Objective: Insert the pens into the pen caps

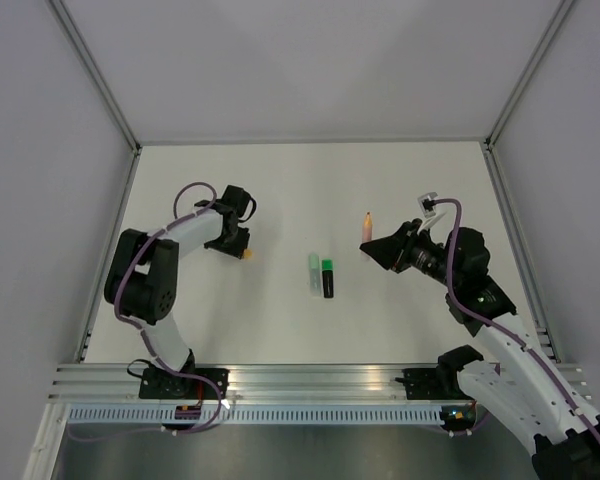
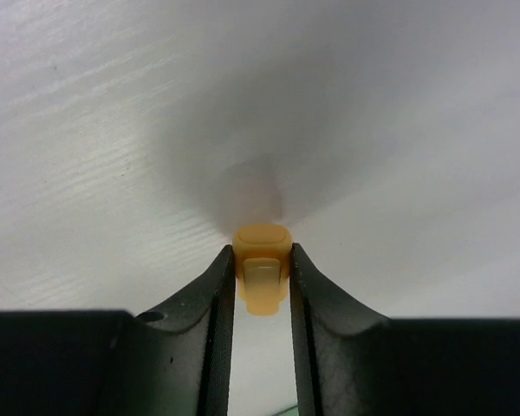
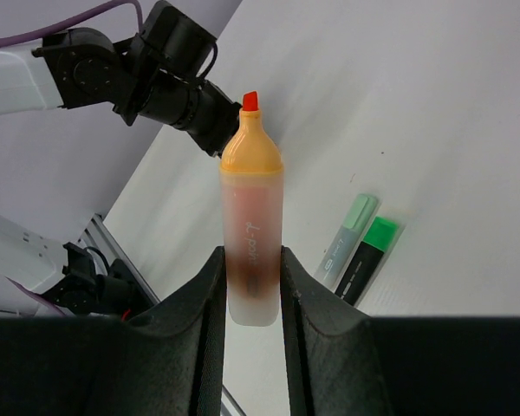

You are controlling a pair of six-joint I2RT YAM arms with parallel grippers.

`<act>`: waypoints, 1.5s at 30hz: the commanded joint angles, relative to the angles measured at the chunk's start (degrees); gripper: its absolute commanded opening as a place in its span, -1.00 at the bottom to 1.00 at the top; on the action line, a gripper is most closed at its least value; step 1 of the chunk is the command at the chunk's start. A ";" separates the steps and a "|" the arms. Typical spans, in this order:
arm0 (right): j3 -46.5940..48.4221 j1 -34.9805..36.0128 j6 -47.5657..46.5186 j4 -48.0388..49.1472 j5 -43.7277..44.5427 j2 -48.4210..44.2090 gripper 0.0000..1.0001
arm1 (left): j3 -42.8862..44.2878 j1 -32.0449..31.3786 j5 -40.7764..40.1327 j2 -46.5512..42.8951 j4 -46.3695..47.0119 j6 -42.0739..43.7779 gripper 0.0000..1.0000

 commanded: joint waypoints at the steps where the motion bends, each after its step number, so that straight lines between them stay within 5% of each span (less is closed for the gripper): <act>1: -1.29 0.12 0.69 7.36 -3.11 1.53 -1.00 | -3.88 -0.79 -4.86 -9.22 10.86 13.88 -0.95; 5: -4.19 0.65 2.18 13.43 -5.84 4.25 -1.00 | -12.67 -1.58 2.60 -20.29 29.53 26.62 -0.95; 8: -5.24 3.54 2.79 18.79 -6.36 7.31 -1.00 | -22.69 -1.93 14.27 -30.49 51.47 34.80 -0.95; 10: -5.16 5.48 3.06 23.00 -7.59 8.91 -1.00 | -26.56 -2.02 22.90 -36.36 58.07 37.35 -0.95; 18: 0.37 16.20 0.17 31.03 -11.47 16.47 -1.00 | -25.70 -2.55 46.54 -44.74 71.26 38.35 -0.95; 31: 4.68 25.08 -8.45 26.28 -0.66 19.28 -1.00 | -26.13 -3.34 53.06 -50.20 74.87 37.46 -0.95; 45: 4.33 25.08 -5.56 32.86 -8.21 21.57 -1.00 | -28.60 -4.75 61.50 -48.00 87.53 36.75 -0.95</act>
